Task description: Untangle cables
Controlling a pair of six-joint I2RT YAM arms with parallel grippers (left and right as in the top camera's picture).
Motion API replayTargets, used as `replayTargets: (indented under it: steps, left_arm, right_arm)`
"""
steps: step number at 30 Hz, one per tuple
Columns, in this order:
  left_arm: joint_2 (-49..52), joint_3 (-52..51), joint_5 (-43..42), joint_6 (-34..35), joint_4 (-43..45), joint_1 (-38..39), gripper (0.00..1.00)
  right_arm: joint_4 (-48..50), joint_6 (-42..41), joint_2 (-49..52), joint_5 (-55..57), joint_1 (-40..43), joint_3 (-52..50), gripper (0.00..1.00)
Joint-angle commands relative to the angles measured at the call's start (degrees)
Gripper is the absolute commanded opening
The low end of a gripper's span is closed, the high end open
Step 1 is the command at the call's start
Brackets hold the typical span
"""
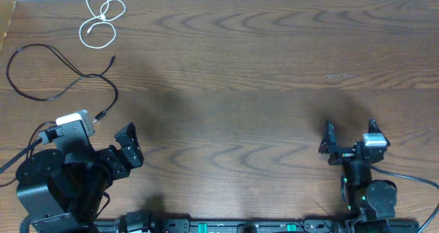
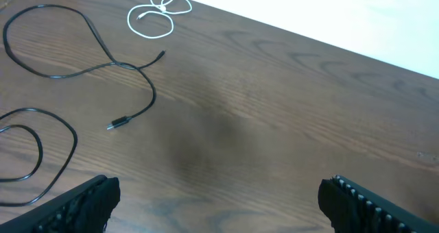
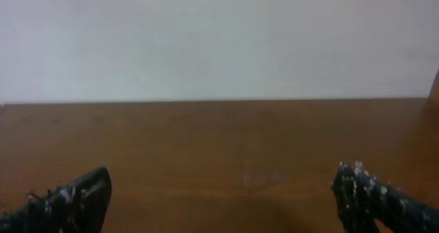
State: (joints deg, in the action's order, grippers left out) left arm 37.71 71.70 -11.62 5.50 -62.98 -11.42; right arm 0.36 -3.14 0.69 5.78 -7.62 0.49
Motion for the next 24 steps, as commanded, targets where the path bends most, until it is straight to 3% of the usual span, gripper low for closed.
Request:
replayTargets:
  steps: [1, 16, 24]
  left_arm:
    - [0.0, 0.0, 0.7, -1.0, 0.0, -0.1, 0.98]
    - [0.0, 0.0, 0.7, -1.0, 0.0, -0.1, 0.98]
    - [0.0, 0.0, 0.7, -1.0, 0.0, -0.1, 0.98]
  right_arm:
    - [-3.1, 0.9, -0.4, -0.2, 0.5, -0.2, 0.99]
    - [-4.7, 2.8, -0.4, -3.7, 9.2, -0.2, 0.99]
    - [-4.7, 2.8, -0.4, -3.6, 9.5, -0.2, 0.99]
